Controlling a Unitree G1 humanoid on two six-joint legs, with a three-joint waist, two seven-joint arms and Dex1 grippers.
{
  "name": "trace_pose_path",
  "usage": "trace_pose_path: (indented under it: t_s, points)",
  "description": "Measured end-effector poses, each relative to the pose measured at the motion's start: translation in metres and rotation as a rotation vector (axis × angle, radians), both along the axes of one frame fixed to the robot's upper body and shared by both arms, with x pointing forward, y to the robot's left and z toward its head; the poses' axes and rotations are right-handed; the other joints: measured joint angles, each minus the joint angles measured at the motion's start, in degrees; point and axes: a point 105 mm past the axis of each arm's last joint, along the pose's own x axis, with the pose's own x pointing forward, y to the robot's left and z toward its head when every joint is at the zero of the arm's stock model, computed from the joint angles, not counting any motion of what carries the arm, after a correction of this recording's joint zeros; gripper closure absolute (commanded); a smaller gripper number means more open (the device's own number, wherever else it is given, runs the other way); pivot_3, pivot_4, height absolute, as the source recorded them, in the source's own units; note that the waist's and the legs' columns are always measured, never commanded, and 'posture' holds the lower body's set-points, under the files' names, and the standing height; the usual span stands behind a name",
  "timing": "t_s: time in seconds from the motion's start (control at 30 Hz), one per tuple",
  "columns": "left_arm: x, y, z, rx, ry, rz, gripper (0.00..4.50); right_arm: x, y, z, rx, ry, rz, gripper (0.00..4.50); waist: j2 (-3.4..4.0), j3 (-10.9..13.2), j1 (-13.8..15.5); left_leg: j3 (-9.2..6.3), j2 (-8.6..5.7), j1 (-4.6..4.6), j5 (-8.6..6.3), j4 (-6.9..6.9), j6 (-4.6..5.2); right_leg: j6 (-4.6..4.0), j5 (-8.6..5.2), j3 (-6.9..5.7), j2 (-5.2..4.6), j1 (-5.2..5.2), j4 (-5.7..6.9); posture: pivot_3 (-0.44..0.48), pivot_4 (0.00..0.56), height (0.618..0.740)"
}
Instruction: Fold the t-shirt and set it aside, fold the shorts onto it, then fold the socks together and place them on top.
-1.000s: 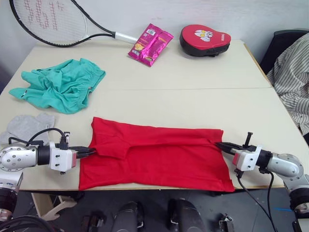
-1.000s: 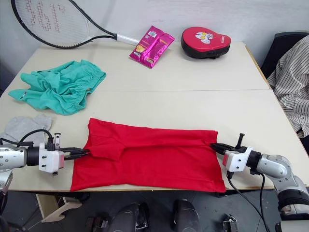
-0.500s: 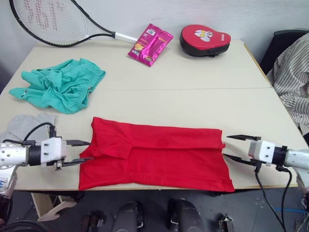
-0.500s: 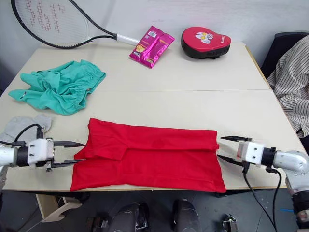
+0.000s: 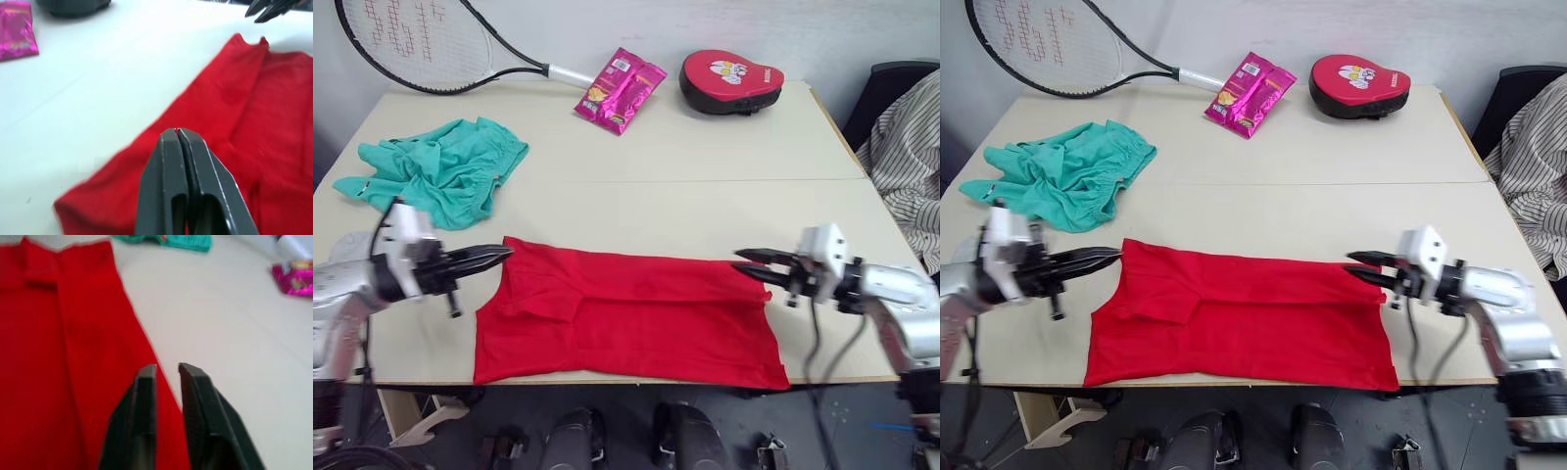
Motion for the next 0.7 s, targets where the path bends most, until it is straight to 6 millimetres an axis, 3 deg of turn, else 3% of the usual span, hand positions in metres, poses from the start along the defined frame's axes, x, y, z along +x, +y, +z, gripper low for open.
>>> trace_pose_path:
  t_s: [0.2, 0.33, 0.5, 0.7]
  points:
    - [0.021, -0.046, -0.039, -0.032, 0.011, 0.072, 4.50, 0.009, 0.066, -0.028, 0.004, -0.022, -0.074, 4.44, -0.02, 0.0, 0.0, 0.07, -0.03, -0.10, 0.01, 0.04, 0.02, 0.01, 0.00, 0.03, 0.04, -0.05, -0.02, 0.000, 0.150, 0.740]
    - [0.024, -0.067, -0.054, -0.035, 0.023, 0.119, 4.50, 0.007, 0.080, -0.051, -0.064, -0.037, -0.137, 4.44, -0.02, 0.0, 0.0, 0.06, -0.03, -0.09, 0.01, 0.04, 0.03, 0.01, 0.00, 0.04, 0.03, -0.04, -0.03, 0.000, 0.150, 0.740]
    - [0.029, -0.053, -0.072, -0.015, 0.055, 0.310, 4.50, 0.006, 0.049, -0.067, -0.076, -0.050, -0.298, 4.44, -0.09, -0.1, 0.0, 0.05, 0.00, 0.04, 0.01, 0.02, 0.03, 0.01, 0.00, 0.05, 0.03, 0.05, -0.03, 0.000, 0.150, 0.740]
    - [0.036, -0.014, -0.074, -0.003, 0.037, 0.537, 4.50, 0.012, -0.020, -0.073, -0.123, -0.087, -0.514, 4.44, -0.39, -0.8, 0.0, 0.02, 0.02, 0.20, -0.04, -0.03, 0.01, 0.01, 0.00, 0.05, 0.02, 0.18, -0.05, 0.000, 0.150, 0.740]
